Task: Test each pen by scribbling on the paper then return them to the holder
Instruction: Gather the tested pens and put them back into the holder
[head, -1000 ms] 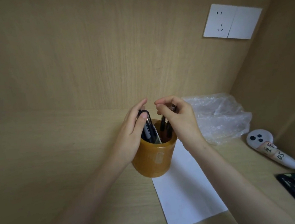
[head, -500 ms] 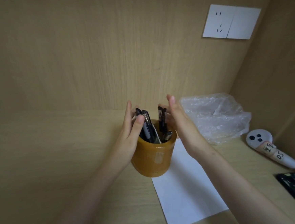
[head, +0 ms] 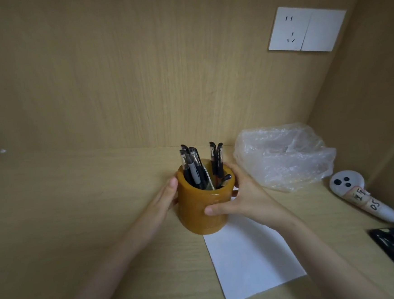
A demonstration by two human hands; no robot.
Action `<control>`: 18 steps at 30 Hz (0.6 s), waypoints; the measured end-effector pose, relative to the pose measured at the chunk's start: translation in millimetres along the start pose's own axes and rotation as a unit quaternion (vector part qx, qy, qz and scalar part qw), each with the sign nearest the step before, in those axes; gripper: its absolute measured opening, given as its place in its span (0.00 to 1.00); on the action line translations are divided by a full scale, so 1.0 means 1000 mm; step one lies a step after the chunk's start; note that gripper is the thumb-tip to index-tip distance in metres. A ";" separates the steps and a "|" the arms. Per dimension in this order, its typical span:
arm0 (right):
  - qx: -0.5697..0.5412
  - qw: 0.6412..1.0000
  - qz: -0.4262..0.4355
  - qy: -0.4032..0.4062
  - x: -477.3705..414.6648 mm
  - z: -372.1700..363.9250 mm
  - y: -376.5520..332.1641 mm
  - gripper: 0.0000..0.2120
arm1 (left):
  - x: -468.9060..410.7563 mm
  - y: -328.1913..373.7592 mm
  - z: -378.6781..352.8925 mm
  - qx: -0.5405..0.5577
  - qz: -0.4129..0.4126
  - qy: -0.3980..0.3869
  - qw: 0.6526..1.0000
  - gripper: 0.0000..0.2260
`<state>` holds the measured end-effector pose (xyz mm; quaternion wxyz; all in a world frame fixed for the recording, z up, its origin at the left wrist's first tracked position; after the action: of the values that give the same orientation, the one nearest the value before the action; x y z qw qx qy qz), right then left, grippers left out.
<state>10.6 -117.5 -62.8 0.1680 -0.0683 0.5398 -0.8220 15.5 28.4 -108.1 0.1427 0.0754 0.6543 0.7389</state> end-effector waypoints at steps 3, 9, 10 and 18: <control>-0.013 1.000 0.001 0.019 -0.003 0.008 -0.001 0.41 | 0.001 -0.010 0.009 0.009 0.023 0.035 0.999 0.29; -0.059 0.993 -0.004 0.098 -0.023 0.046 -0.008 0.39 | 0.016 -0.006 0.017 -0.146 0.003 0.138 0.980 0.22; -0.058 0.992 -0.008 0.108 -0.028 0.051 -0.007 0.39 | 0.018 0.000 0.012 -0.193 -0.022 0.137 0.971 0.20; -0.044 0.993 -0.025 0.104 -0.057 0.054 0.009 0.37 | 0.027 0.012 -0.061 -0.457 -0.134 -0.047 0.878 0.38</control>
<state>81.9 -147.4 -45.1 0.0872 -0.0028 0.5884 -0.8039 -29.9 -22.3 -106.7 0.2894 -0.0513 0.2407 0.9251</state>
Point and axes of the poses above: each hand's wrist, its own x-axis away from the middle knuckle, its own z-axis out of the back of the hand, y = z × x, the point moved 10 cm from there along -x, towards the middle knuckle, and after that the axes turned 1 degree about -x, right-handed, at the moved point
